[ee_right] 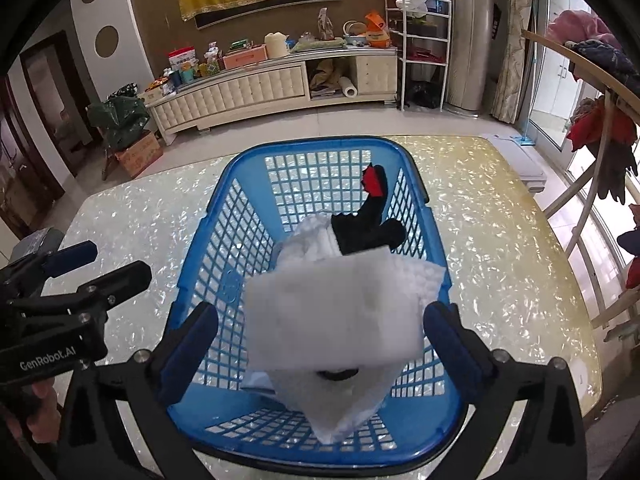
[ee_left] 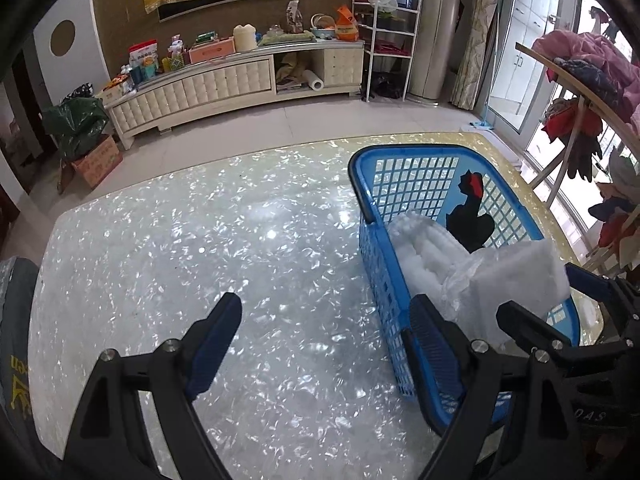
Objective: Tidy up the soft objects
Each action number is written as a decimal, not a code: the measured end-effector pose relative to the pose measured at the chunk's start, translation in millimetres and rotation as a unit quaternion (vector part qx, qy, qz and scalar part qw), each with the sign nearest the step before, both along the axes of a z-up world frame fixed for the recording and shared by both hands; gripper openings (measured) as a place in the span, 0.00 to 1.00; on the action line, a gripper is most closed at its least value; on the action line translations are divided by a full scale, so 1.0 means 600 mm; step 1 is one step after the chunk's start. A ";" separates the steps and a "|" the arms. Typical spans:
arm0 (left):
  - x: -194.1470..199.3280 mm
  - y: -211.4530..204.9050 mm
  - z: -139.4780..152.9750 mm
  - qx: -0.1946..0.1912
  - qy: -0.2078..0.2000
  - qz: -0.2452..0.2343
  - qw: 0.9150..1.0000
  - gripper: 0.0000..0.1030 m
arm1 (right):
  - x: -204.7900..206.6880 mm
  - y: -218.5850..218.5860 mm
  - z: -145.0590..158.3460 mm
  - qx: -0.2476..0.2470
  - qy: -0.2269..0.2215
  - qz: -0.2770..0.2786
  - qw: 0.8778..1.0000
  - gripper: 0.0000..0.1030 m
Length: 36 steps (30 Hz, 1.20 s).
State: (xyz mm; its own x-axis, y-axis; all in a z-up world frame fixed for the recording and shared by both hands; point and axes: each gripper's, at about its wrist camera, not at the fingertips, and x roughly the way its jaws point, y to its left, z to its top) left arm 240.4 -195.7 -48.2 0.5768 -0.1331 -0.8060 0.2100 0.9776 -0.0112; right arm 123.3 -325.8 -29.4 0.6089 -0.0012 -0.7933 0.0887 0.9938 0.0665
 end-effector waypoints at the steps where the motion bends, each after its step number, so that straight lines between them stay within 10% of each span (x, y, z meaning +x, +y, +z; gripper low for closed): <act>1: -0.004 0.004 0.001 -0.003 0.001 0.002 1.000 0.82 | 0.001 0.002 -0.001 -0.003 0.001 -0.001 1.000 0.99; 36: -0.179 0.222 0.126 -0.032 -0.129 0.076 0.988 0.82 | -0.063 0.232 0.119 -0.074 -0.132 0.060 0.987 0.99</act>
